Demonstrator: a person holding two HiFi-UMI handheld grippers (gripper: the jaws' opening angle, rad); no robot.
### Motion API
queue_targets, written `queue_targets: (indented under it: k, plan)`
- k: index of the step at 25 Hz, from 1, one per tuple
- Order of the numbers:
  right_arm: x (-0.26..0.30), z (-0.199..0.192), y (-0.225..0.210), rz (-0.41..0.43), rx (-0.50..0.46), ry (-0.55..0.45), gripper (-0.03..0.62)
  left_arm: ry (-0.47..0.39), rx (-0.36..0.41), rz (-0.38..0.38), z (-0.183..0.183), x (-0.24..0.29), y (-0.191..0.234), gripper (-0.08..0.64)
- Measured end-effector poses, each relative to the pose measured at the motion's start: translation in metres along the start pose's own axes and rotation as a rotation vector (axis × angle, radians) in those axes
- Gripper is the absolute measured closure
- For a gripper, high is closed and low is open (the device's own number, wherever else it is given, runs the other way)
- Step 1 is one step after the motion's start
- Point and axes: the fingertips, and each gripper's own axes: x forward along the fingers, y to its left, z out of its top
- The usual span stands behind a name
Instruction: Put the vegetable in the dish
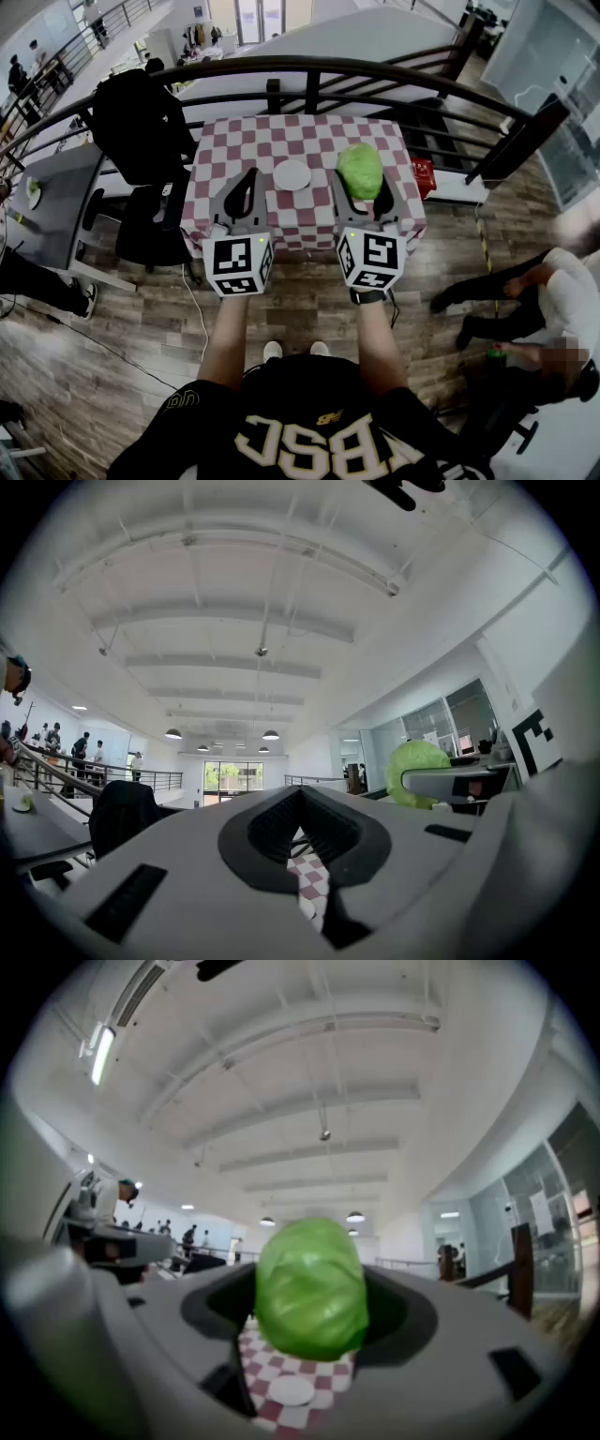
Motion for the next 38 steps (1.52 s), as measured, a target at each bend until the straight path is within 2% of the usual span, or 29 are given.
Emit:
queue_targets:
  k: [20,32,38]
  plan:
    - [-0.002,0.0,-0.013,0.041,0.058,-0.006,0.261,-0.001,0.01,0.025,-0.001,-0.002,-0.01,0.541]
    - [-0.02,-0.004,-0.04,0.126,0.098,0.004,0.261,-0.003,-0.005,0.056,-0.004,-0.003,-0.06,0.541]
    - [-0.016,-0.012,-0.037,0.183,0.111,0.01,0.261,0.022,0.002,0.074,-0.019,-0.004,-0.071,0.541]
